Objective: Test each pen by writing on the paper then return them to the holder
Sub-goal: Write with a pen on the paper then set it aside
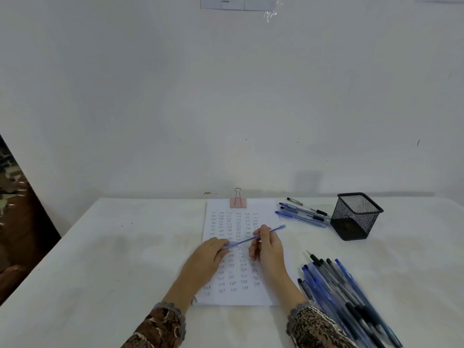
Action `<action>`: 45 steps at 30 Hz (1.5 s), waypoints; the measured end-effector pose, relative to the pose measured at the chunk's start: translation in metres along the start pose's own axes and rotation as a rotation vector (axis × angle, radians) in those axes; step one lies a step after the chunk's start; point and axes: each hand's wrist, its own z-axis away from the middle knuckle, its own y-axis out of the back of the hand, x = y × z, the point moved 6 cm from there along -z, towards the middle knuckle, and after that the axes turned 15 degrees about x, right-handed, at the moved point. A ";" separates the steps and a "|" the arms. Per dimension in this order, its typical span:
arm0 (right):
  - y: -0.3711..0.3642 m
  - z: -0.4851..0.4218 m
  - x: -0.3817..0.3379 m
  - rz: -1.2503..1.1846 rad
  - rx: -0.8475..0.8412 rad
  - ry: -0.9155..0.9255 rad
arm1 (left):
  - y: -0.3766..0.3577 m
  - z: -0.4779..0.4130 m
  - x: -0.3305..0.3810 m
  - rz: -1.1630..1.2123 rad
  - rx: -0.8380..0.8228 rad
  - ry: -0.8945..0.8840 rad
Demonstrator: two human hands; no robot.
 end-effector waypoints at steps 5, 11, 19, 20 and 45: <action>-0.014 0.011 -0.007 0.212 -0.149 0.140 | -0.003 -0.001 0.002 0.015 -0.020 0.014; -0.013 0.008 -0.013 0.277 -0.265 0.121 | 0.003 -0.002 -0.001 0.043 0.034 0.019; 0.072 0.005 -0.096 0.075 0.048 0.100 | 0.012 -0.001 -0.007 -0.072 0.145 -0.001; 0.093 0.009 -0.104 0.168 0.119 0.144 | 0.010 -0.002 -0.011 -0.097 0.139 0.028; 0.132 0.019 -0.124 1.808 -0.118 0.084 | -0.003 -0.003 -0.022 -0.350 -0.087 0.190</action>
